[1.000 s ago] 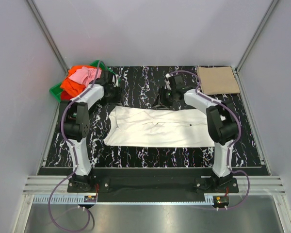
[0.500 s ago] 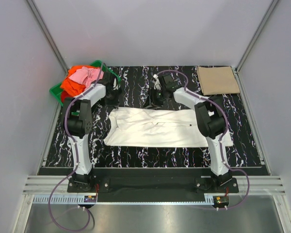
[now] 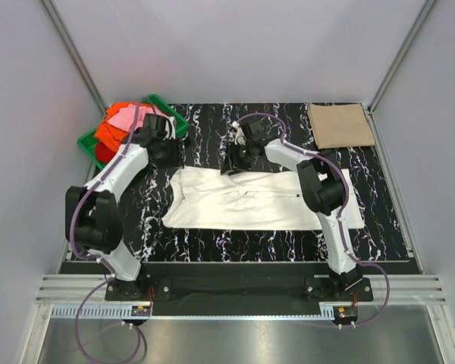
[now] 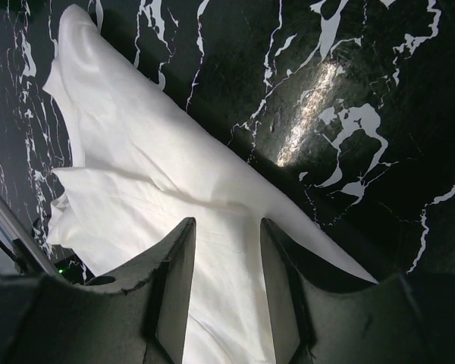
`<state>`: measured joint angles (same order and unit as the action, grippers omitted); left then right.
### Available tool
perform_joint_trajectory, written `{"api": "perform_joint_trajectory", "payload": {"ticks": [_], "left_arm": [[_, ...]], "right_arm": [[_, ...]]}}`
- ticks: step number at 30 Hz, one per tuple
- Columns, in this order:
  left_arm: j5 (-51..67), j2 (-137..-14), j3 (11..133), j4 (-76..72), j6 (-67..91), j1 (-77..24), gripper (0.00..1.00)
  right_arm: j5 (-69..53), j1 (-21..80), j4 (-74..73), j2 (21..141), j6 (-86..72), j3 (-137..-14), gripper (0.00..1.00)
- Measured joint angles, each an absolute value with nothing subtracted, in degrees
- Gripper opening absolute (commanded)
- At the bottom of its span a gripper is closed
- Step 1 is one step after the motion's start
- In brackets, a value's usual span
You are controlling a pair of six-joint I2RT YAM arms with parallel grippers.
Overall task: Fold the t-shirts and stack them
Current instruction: Fold the tshirt
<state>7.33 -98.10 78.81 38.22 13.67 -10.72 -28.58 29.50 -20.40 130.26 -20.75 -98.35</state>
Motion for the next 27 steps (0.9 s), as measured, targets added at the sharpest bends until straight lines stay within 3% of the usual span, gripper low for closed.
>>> {"api": "perform_joint_trajectory", "payload": {"ticks": [5, 12, 17, 27], "left_arm": [[10.81, -91.15, 68.29, 36.03, 15.11, -13.67, 0.43], [13.1, -93.73, 61.45, 33.34, 16.86, -15.29, 0.43], [13.3, -96.66, 61.39, 31.09, 16.95, -15.16, 0.41], [8.25, -96.71, 62.81, 32.18, 15.33, -15.16, 0.41]], "right_arm": [[-28.58, 29.89, -20.71, 130.26, -20.16, -98.35, 0.46], [-28.56, 30.24, -20.88, 130.26, -19.66, -98.35, 0.39], [-28.23, 30.55, -20.88, 130.26, -19.0, -98.3, 0.01], [-26.44, 30.55, -20.91, 130.19, -18.59, -97.41, 0.0]]}}
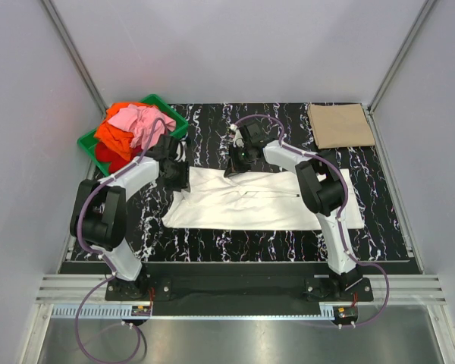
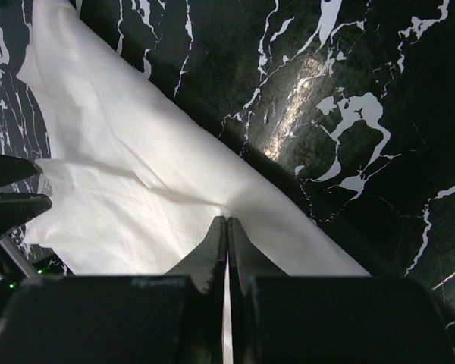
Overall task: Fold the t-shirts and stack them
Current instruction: Fold the tshirt
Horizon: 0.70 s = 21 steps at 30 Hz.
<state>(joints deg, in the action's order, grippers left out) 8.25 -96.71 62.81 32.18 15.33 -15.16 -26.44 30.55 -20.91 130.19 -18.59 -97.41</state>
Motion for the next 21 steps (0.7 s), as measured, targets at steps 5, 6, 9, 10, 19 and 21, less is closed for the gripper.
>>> {"api": "perform_joint_trajectory", "payload": {"ticks": [5, 6, 9, 10, 19, 21], "left_arm": [[7.44, -96.73, 64.1, 32.47, 14.41, -15.16, 0.39], [7.44, -96.84, 64.18, 32.53, 14.26, -15.16, 0.39], [7.46, -97.73, 64.71, 32.69, 13.74, -15.16, 0.38], [7.49, -98.17, 64.86, 32.71, 13.67, -15.16, 0.38], [8.21, -100.66, 65.78, 33.08, 12.86, -15.18, 0.0], [8.45, -100.64, 66.11, 33.08, 12.43, -15.33, 0.0]], "right_arm": [[-26.41, 30.55, -20.88, 129.95, -18.59, -97.41, 0.0], [-26.41, 30.55, -20.88, 129.93, -18.59, -97.41, 0.0], [-26.39, 30.57, -20.88, 129.93, -18.59, -97.41, 0.0], [-26.39, 30.57, -20.88, 129.93, -18.59, -97.41, 0.0], [-26.15, 30.57, -20.88, 129.86, -18.37, -97.32, 0.0], [-26.11, 30.57, -20.88, 129.49, -18.31, -96.95, 0.0]]}}
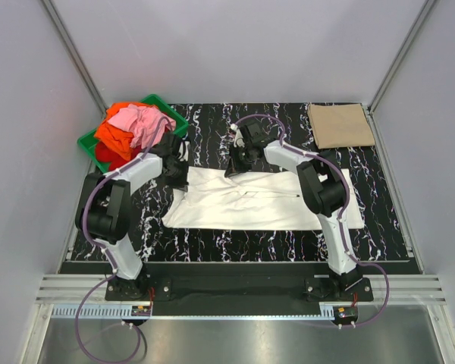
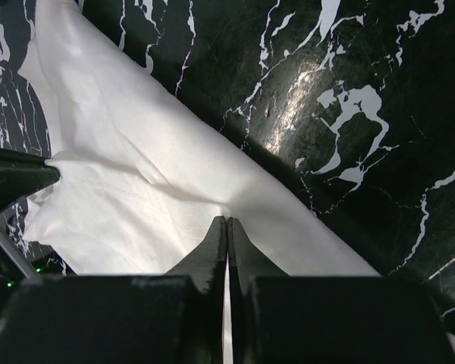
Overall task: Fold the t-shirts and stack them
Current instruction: Fold the tshirt
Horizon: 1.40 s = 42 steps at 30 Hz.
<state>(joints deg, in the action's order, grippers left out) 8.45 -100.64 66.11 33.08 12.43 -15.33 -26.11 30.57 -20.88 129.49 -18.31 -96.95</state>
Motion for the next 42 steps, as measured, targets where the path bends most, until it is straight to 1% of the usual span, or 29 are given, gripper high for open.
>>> {"api": "perform_joint_trajectory", "payload": {"ticks": [4, 13, 18, 28, 38, 42], "left_arm": [[8.62, -98.85, 66.26, 34.02, 12.27, -16.23, 0.0], [9.91, -83.05, 62.15, 34.65, 16.08, -20.95, 0.0], [10.41, -78.7, 58.78, 34.89, 20.56, -25.3, 0.0], [10.24, -74.52, 54.22, 34.96, 31.07, -30.83, 0.0], [8.45, -74.28, 51.75, 33.78, 39.38, -37.21, 0.0], [7.4, -74.26, 51.18, 33.1, 40.91, -38.35, 0.0]], "right_arm": [[-25.82, 30.57, -20.86, 127.22, -18.17, -95.0, 0.0], [-24.51, 30.61, -19.14, 117.89, -18.24, -86.76, 0.0], [-23.49, 30.65, -18.04, 114.41, -18.44, -81.65, 0.0], [-23.38, 30.65, -16.14, 113.06, -18.76, -75.79, 0.0], [-23.18, 30.65, -14.76, 111.33, -18.85, -74.19, 0.0], [-23.18, 30.65, -14.61, 111.04, -18.85, -73.82, 0.0]]}}
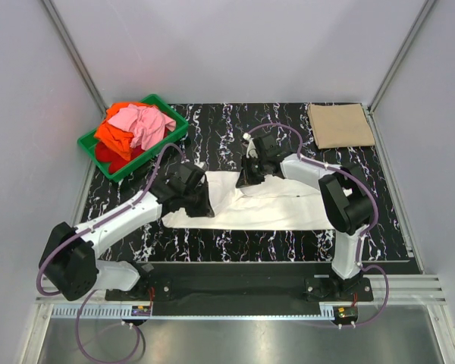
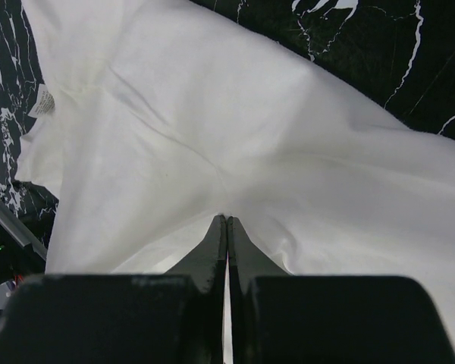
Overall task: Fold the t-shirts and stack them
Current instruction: Fold the tshirt
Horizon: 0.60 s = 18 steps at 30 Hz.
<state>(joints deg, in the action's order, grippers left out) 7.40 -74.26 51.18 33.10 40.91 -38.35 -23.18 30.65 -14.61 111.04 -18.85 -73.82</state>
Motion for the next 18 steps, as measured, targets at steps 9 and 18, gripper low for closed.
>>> {"api": "perform_joint_trajectory", "payload": {"ticks": [9, 18], "left_arm": [[4.86, -74.24, 50.09, 33.39, 41.85, -38.35, 0.0], [2.13, -74.32, 49.08, 35.42, 40.56, -35.42, 0.0]], "right_arm": [[-23.18, 30.65, -14.39, 110.34, -18.81, -73.12, 0.0], [-23.49, 30.72, -14.44, 110.32, -18.24, -73.38, 0.0]]}}
